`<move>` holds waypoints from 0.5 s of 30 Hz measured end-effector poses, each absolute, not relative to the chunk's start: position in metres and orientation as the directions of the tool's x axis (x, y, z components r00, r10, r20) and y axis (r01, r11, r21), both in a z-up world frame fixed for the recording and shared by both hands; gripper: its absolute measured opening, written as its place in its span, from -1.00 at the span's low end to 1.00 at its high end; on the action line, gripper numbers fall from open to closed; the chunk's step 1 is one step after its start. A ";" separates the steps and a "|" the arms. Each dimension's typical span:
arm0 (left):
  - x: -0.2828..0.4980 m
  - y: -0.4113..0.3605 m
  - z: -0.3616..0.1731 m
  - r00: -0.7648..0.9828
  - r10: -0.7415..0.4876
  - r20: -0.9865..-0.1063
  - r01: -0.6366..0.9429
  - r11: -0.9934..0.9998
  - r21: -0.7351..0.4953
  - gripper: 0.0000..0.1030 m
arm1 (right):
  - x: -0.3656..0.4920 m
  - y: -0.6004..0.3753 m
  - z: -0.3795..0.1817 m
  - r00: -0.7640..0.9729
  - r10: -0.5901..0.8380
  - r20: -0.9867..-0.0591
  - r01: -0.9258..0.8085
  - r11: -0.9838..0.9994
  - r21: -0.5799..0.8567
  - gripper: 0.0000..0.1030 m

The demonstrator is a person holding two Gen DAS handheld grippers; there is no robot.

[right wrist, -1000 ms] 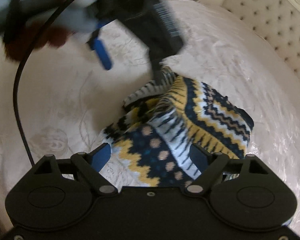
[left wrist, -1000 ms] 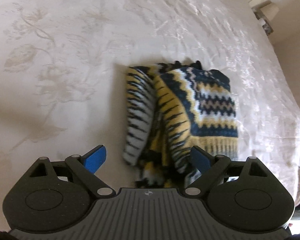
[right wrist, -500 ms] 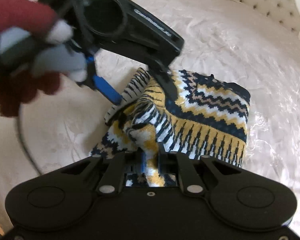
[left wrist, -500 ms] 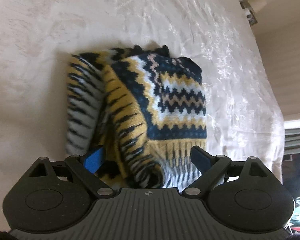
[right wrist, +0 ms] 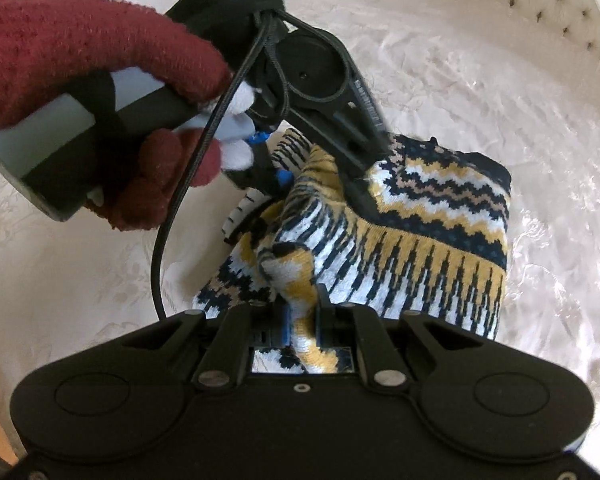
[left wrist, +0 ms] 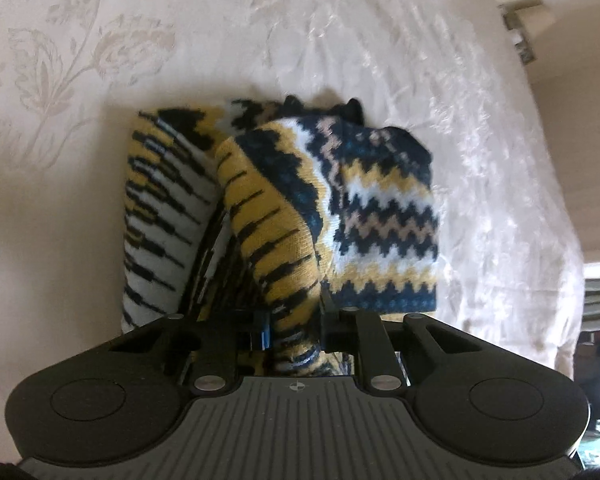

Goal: Fold small clothes
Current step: 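Lift the held end with both grippers and fold it over the rest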

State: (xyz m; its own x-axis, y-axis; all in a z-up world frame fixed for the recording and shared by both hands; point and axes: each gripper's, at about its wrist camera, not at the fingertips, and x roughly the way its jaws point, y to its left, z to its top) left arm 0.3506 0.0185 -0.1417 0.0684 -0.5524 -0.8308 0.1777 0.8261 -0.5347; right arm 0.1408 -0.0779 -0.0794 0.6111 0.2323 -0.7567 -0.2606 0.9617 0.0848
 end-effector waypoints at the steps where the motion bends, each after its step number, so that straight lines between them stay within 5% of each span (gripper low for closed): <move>1: 0.349 0.018 -0.137 0.081 -0.549 -0.832 0.200 0.827 -0.526 -0.69 | 0.141 -0.078 -0.079 0.612 0.233 -0.755 -0.259 0.962 0.087 -0.66; 7: 0.338 0.028 -0.091 0.185 -0.570 -0.800 0.363 0.796 -0.484 -0.69 | 0.138 -0.076 -0.062 0.643 0.274 -0.715 -0.278 0.954 0.116 -0.68; 15: 0.354 0.065 -0.146 0.162 -0.494 -0.854 0.240 0.859 -0.451 -0.62 | 0.169 -0.030 -0.103 0.515 0.310 -0.800 -0.399 0.912 0.096 -0.67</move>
State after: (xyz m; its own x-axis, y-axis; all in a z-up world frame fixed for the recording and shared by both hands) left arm 0.3542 0.0646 -0.1464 0.1620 -0.4939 -0.8543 0.2401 0.8594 -0.4514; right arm 0.1691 -0.0303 -0.1033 0.5145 0.3096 -0.7996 -0.3989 0.9119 0.0964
